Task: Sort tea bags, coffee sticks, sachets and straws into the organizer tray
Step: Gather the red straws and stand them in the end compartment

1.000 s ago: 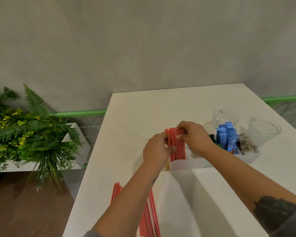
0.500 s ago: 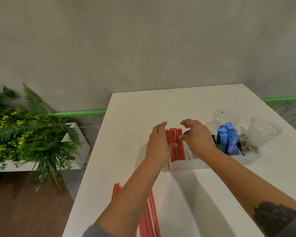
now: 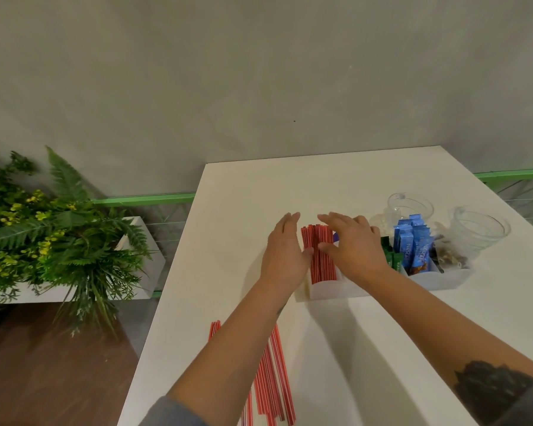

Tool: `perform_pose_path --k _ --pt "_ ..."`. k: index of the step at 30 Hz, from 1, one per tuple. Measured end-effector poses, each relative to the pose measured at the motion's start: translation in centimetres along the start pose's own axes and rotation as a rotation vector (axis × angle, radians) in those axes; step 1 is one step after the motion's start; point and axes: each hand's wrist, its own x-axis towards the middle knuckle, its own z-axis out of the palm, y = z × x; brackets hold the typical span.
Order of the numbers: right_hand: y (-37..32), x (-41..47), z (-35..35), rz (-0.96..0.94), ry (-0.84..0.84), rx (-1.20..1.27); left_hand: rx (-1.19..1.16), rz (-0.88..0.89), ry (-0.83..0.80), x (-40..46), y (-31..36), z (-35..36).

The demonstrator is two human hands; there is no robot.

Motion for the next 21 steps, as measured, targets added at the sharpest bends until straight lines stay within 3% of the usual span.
perform_pose_path --k 6,13,18,21 --pt "-1.9 -2.1 -0.6 0.008 0.140 0.115 0.007 -0.031 0.129 -2.3 -1.7 -3.1" --pt "-5.3 -5.8 0.0 -0.047 0.186 0.227 0.012 -0.133 0.121 -6.1 -4.9 -5.9" --pt "-7.2 -8.8 1.5 -0.073 0.092 0.241 0.047 -0.209 0.048 -8.9 -7.2 -7.1" --pt "-8.0 -10.4 2.5 -0.060 -0.052 0.239 0.086 -0.252 -0.006 -10.4 -8.2 -7.5"
